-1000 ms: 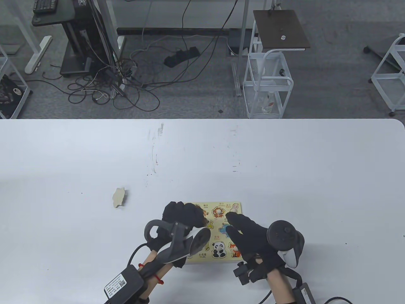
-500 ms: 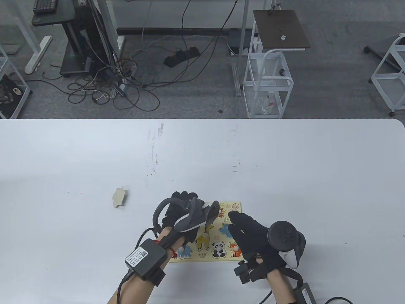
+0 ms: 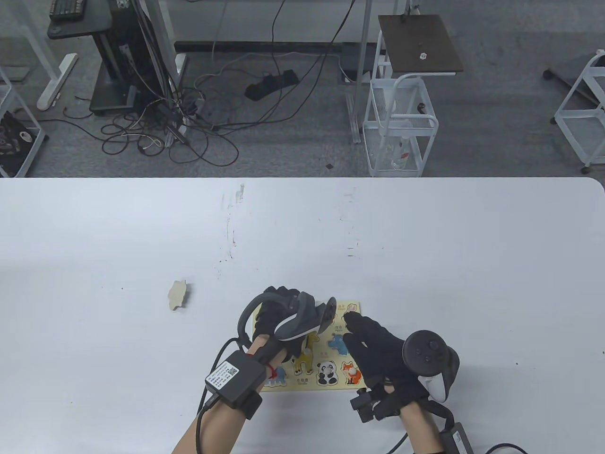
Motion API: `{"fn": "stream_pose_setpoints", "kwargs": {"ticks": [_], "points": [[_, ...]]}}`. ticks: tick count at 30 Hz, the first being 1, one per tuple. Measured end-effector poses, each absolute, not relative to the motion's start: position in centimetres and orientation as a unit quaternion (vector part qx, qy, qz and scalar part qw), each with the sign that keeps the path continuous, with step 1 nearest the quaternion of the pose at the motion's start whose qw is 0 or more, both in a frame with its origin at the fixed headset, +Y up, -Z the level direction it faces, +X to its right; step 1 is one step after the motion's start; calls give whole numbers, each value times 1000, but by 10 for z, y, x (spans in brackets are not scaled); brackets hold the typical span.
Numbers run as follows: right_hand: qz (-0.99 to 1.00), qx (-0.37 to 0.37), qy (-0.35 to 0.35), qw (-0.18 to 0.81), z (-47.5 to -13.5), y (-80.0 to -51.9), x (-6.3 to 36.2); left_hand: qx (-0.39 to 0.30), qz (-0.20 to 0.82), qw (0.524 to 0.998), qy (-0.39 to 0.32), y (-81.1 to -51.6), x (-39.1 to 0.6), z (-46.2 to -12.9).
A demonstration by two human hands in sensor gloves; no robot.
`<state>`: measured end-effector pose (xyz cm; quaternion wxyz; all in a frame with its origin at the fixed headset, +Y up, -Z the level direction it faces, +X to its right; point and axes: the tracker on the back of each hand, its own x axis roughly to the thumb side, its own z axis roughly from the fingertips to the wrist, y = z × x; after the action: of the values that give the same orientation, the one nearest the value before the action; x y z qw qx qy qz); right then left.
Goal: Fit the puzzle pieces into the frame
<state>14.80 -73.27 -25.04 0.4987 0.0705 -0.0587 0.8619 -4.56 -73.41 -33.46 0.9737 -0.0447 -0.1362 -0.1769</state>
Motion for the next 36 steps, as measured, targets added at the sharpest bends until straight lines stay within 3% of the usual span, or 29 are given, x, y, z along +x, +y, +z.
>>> {"fn": "stream_pose_setpoints", "kwargs": {"ticks": [31,36], "points": [[869,75,-52,487,-250,-733,146,-66,-171,974,-129,-737,-50,-340],[870,78,-49,484,-250,-733,145,-54,-141,982,-114,-719,-63,-340]]}}
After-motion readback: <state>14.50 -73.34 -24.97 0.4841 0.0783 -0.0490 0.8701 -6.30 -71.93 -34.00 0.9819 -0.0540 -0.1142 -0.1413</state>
